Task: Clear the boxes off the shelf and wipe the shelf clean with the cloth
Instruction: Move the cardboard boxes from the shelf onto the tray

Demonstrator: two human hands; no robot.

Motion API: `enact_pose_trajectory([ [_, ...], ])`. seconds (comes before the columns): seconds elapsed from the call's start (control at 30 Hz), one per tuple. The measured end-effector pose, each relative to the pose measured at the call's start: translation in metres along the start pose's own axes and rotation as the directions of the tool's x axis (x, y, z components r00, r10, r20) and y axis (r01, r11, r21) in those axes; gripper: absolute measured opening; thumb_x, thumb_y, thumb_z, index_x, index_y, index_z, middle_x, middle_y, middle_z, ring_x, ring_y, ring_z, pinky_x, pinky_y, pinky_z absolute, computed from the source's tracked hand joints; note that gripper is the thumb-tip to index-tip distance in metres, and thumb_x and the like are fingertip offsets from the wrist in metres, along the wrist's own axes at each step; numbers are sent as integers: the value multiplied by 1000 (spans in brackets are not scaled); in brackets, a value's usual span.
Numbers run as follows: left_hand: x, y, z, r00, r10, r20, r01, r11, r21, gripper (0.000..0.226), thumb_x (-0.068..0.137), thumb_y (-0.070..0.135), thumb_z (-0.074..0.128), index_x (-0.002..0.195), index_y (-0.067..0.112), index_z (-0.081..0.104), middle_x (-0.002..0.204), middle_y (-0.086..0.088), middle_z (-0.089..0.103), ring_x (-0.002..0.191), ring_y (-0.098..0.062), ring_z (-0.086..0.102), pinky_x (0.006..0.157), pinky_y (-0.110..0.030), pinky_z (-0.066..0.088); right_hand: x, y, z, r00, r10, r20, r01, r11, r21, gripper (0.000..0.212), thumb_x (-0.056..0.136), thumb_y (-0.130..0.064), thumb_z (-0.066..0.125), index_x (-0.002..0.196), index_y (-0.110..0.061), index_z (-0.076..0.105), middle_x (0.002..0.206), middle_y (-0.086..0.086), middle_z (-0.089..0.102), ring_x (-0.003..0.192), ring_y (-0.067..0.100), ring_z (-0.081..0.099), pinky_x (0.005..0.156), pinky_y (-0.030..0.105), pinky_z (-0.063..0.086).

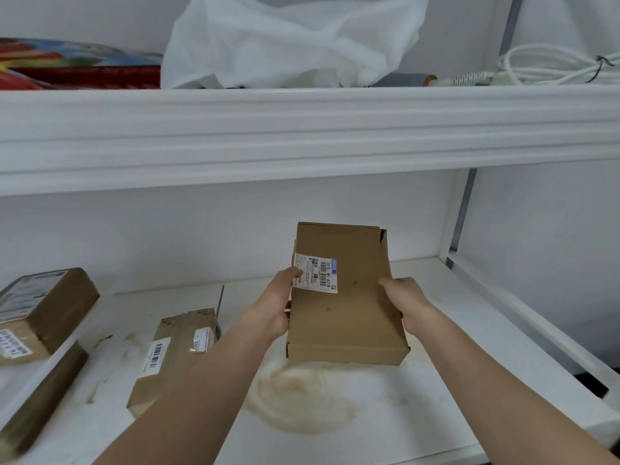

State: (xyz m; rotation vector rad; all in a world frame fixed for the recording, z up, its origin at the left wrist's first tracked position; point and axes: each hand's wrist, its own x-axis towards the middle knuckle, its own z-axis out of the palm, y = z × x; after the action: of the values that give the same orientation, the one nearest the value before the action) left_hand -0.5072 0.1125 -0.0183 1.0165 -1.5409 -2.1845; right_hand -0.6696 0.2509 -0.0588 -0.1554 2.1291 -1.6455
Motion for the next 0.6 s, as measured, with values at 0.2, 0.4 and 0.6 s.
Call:
enact_pose_trajectory([
  [0.2, 10, 0, -10, 1000, -1, -3, 2, 1000, 23, 12, 91, 15, 59, 99, 11, 67, 84, -7, 71, 72, -21, 66, 67, -33, 57, -4, -5, 0, 998, -44, 53, 43, 999, 23, 28, 96, -22, 45, 114, -9, 61, 108, 8, 67, 92, 24, 64, 65, 29, 48],
  [0.4, 17, -2, -19, 1000, -16, -20, 17, 999, 28, 16, 91, 5, 54, 96, 13, 67, 89, -6, 70, 78, -21, 65, 67, -35, 55, -2, -11, -3, 997, -33, 64, 32, 999, 30, 25, 94, -22, 45, 106, -11, 64, 105, 6, 69, 92, 24, 63, 81, 33, 49],
  [0.6, 20, -5, -18, 1000, 15, -6, -15, 999, 39, 25, 86, -4, 58, 107, 5, 67, 95, -5, 69, 80, -16, 60, 73, -29, 51, -3, -12, -6, 995, -17, 98, 15, 1000, 17, 21, 97, -21, 46, 106, -11, 63, 105, 5, 68, 89, 20, 61, 75, 29, 47],
])
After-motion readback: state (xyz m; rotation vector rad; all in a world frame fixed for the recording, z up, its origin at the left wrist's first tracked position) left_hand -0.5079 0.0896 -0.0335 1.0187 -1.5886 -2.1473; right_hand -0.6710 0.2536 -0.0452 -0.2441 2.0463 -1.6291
